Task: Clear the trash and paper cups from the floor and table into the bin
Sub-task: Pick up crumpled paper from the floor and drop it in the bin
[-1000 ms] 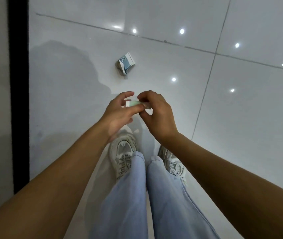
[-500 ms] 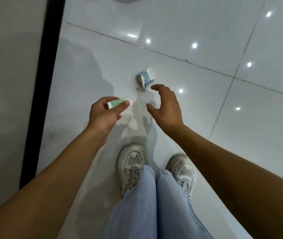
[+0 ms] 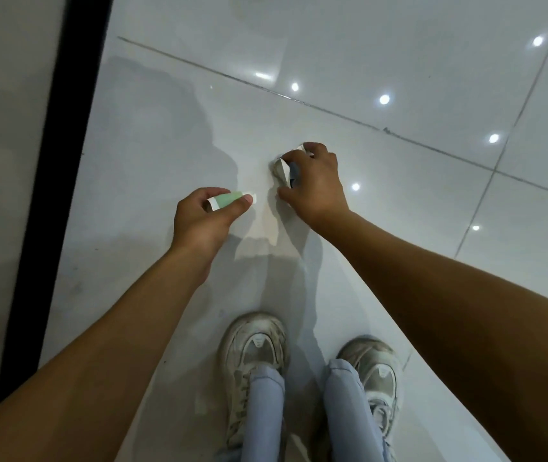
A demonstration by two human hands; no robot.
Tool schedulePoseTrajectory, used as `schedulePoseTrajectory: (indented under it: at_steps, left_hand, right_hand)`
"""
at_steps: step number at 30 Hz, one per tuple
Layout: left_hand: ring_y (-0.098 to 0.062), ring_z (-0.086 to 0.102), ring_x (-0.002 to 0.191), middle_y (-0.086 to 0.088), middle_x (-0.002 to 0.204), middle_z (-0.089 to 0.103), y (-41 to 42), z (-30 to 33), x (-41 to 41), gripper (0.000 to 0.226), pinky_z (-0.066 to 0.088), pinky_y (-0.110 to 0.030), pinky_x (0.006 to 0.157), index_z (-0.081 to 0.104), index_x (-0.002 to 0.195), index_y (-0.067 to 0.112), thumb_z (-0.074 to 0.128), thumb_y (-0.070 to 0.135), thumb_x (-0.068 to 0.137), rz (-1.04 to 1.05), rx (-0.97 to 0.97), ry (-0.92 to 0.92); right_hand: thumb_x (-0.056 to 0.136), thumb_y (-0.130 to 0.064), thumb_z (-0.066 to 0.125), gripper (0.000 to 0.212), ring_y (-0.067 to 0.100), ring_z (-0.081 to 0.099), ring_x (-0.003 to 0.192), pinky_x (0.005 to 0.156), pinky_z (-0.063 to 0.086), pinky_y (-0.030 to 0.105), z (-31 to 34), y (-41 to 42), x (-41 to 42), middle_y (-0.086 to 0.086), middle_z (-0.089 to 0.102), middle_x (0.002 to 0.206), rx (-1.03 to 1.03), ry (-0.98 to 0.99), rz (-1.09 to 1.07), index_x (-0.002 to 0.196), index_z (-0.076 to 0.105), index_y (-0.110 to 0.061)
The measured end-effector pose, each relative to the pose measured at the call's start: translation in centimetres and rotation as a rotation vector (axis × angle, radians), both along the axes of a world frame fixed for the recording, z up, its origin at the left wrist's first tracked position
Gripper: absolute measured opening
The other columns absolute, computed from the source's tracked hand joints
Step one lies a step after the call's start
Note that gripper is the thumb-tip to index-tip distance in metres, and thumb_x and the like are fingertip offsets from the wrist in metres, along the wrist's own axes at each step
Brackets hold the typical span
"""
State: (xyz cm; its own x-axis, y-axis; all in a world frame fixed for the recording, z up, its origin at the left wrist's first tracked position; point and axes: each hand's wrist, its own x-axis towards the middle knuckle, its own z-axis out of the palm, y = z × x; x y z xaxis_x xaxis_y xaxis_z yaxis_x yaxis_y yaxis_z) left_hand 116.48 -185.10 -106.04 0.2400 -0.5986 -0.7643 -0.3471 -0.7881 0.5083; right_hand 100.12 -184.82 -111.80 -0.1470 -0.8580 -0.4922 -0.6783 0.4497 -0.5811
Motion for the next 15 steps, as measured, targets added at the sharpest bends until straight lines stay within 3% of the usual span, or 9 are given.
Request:
schedulePoseTrajectory:
  at_steps: [4, 6, 15]
  left_hand:
    - [-0.007, 0.056, 0.075, 0.010, 0.086, 0.061, -0.2, 2.7, -0.6, 0.037, 0.042, -0.018, 0.060, 0.066, 0.099, 0.020, 0.081, 0.038, 0.070, 0.027, 0.007, -0.014]
    - [-0.007, 0.056, 0.076, 0.008, 0.088, 0.063, -0.2, 5.6, -1.2, 0.037, 0.042, -0.017, 0.060, 0.066, 0.099, 0.019, 0.080, 0.038, 0.071, 0.040, 0.016, 0.002]
    - [-0.010, 0.052, 0.069, 0.004, 0.087, 0.060, -4.0, 26.5, -5.5, 0.038, 0.042, -0.021, 0.062, 0.066, 0.099, 0.015, 0.077, 0.040, 0.074, 0.008, -0.027, 0.049]
  right_hand:
    - [0.080, -0.018, 0.070, 0.052, 0.026, 0.029, 0.134, 0.099, 0.037, 0.031, 3.5, 1.1, -0.5, 0.008, 0.035, 0.145, 0.045, -0.076, -0.048, 0.129, 0.053, -0.019]
    - [0.080, -0.018, 0.070, 0.052, 0.025, 0.029, 0.134, 0.096, 0.035, 0.029, 6.9, 1.7, -1.1, 0.008, 0.035, 0.145, 0.044, -0.096, -0.066, 0.129, 0.053, -0.019]
    - [0.078, -0.015, 0.070, 0.048, 0.021, 0.033, 0.129, 0.088, 0.031, 0.023, 29.6, 0.0, -5.2, 0.003, 0.041, 0.140, -0.013, -0.129, -0.199, 0.123, 0.056, -0.021]
